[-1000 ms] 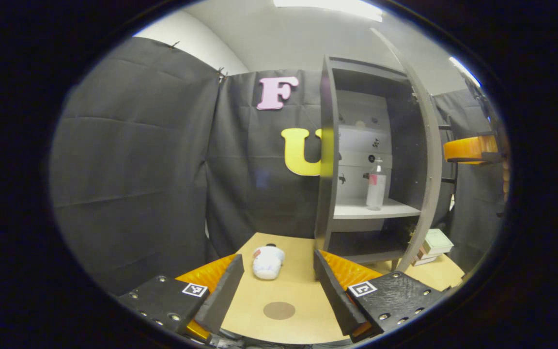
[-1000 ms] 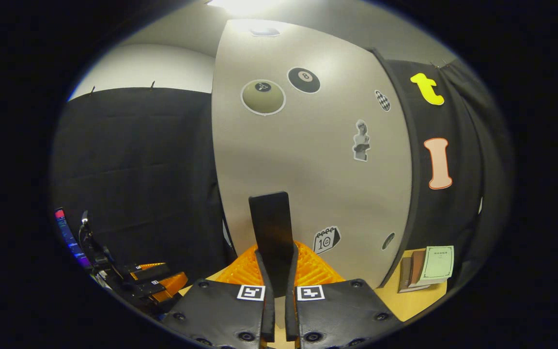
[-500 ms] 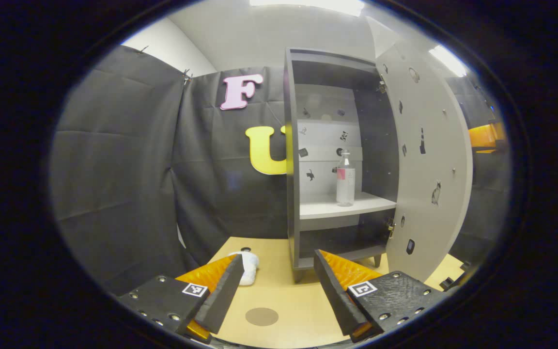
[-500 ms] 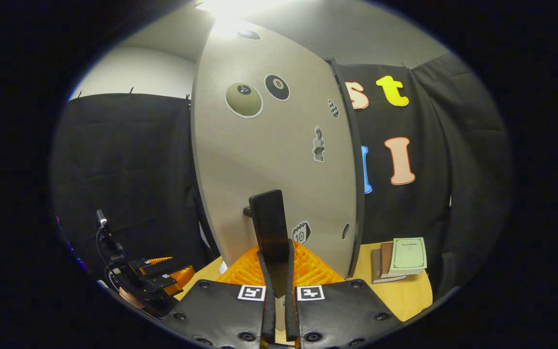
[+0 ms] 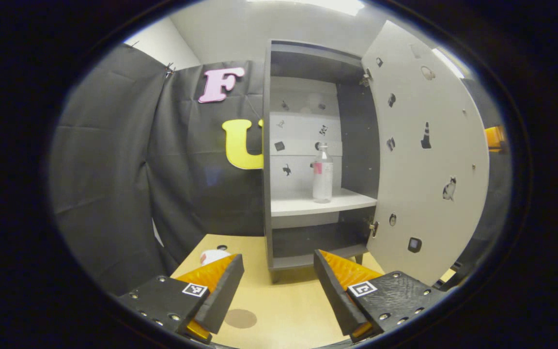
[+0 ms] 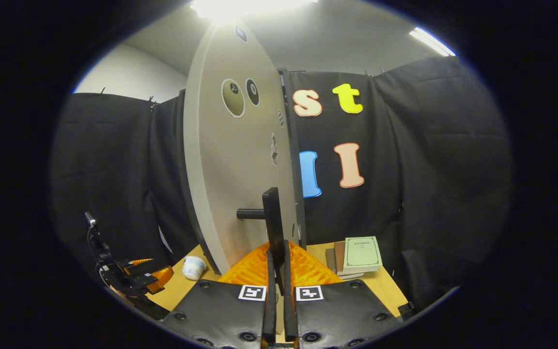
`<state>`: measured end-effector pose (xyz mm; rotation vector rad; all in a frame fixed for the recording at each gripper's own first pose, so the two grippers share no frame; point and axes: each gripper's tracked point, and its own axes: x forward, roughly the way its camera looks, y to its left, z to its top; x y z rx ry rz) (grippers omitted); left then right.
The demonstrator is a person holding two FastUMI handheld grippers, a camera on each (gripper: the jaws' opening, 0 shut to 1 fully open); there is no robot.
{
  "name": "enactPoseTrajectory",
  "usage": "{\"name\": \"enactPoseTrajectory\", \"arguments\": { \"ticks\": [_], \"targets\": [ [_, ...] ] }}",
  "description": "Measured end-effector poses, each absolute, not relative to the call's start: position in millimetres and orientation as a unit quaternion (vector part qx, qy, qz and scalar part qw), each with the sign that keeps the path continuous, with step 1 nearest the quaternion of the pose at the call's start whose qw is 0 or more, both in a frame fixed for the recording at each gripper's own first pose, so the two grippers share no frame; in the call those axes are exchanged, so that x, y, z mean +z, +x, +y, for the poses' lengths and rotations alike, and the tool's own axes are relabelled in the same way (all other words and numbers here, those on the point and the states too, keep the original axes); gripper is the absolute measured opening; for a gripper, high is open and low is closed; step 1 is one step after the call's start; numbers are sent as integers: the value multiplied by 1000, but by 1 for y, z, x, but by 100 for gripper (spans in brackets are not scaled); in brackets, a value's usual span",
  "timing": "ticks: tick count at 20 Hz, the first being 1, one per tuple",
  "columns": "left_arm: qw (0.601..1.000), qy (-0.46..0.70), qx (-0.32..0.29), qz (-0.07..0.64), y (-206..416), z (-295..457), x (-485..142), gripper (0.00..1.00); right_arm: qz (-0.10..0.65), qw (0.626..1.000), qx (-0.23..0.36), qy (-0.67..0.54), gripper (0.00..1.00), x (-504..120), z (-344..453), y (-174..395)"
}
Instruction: Open the cabinet door with the right hand, grasp the bottle in the cabinet with the left hand and place it on the coaster, then close the cabinet door with the right hand.
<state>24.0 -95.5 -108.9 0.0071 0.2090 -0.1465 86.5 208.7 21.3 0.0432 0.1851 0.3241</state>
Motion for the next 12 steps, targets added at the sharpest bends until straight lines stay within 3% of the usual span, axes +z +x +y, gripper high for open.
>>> {"name": "enactPoseTrajectory", "arguments": {
  "ticks": [4, 12],
  "targets": [
    [991, 6, -83, 108, 28, -105, -114, 89, 86, 986, 130, 57, 7, 25, 200, 92],
    [988, -7, -108, 108, 33, -123, -108, 88, 87, 986, 130, 55, 6, 24, 192, 95]
  ]
}}
